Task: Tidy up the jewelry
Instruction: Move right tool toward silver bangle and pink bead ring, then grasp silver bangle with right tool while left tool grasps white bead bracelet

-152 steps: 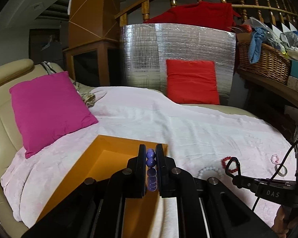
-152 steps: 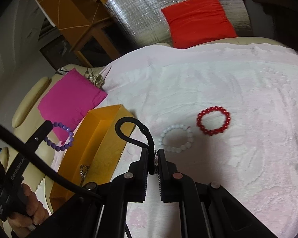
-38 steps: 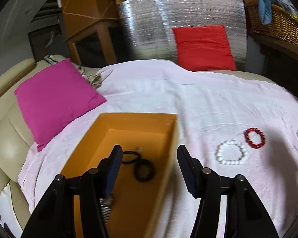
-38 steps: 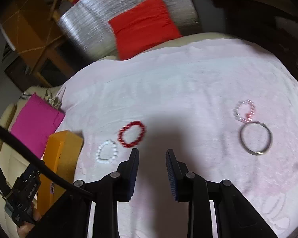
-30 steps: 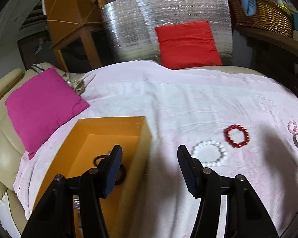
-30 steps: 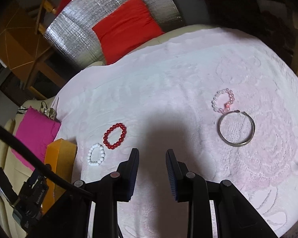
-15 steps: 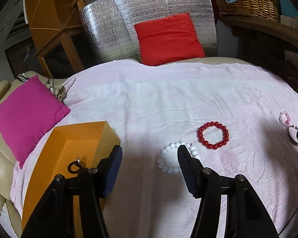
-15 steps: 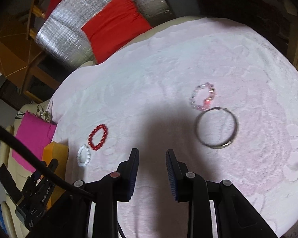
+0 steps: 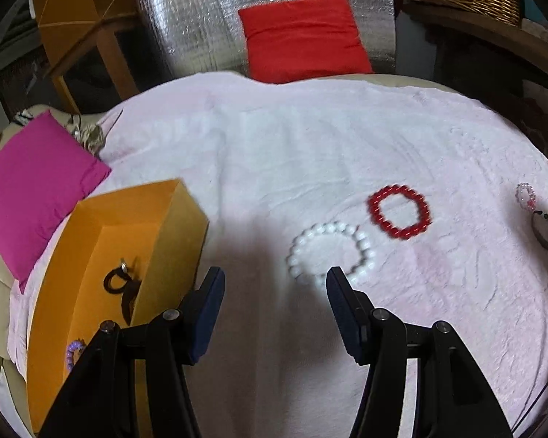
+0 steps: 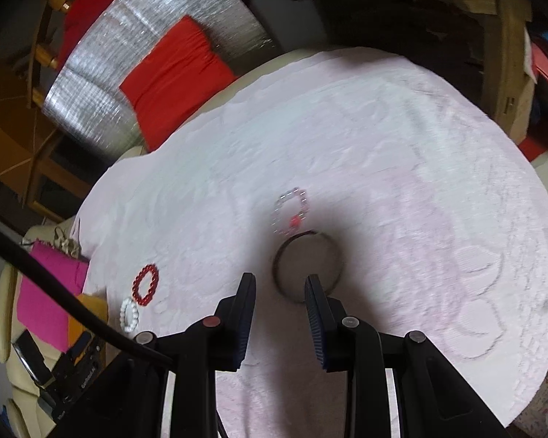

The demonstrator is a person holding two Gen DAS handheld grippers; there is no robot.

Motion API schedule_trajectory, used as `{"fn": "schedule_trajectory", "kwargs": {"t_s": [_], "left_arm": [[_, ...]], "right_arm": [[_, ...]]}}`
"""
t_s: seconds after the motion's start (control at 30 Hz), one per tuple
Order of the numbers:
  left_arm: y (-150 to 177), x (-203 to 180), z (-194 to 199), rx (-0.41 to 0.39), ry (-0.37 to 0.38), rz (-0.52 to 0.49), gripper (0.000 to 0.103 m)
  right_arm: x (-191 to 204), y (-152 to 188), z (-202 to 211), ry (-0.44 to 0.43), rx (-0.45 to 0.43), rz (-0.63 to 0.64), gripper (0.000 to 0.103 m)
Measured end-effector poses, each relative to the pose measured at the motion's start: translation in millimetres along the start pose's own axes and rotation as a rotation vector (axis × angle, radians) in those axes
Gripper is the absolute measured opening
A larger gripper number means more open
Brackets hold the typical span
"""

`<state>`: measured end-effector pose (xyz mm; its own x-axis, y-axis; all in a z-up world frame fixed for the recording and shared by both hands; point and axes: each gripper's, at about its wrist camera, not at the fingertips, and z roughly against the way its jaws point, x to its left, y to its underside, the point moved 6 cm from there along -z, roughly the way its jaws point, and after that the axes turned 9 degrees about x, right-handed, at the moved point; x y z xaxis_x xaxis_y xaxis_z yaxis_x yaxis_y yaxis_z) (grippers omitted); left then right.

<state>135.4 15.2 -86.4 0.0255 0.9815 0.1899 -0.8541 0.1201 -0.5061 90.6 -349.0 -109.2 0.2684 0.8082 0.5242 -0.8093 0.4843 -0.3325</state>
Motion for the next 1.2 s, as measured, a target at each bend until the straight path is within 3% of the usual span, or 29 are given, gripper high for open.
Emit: {"fn": "schedule_trajectory", "kwargs": {"t_s": [0.47, 0.8, 0.87, 0.93, 1.2], "left_arm": [[9, -2, -5, 0.042, 0.123, -0.003, 0.059], [7, -9, -20, 0.094, 0.161, 0.013, 0.059], [8, -9, -23, 0.102, 0.164, 0.019, 0.059], [7, -9, -26, 0.105, 0.166, 0.023, 0.060], [3, -6, -35, 0.119, 0.209, 0.067, 0.063]], "right_arm": [[-37, -13, 5, 0.056, -0.010, -0.087, 0.030], [-45, -17, -11, 0.087, 0.021, -0.106, 0.030], [-40, -16, -14, 0.087, 0.026, -0.093, 0.034], [-37, -15, -18, 0.095, 0.031, -0.081, 0.056], [-14, -11, -43, 0.181, 0.047, 0.010, 0.058]]}}
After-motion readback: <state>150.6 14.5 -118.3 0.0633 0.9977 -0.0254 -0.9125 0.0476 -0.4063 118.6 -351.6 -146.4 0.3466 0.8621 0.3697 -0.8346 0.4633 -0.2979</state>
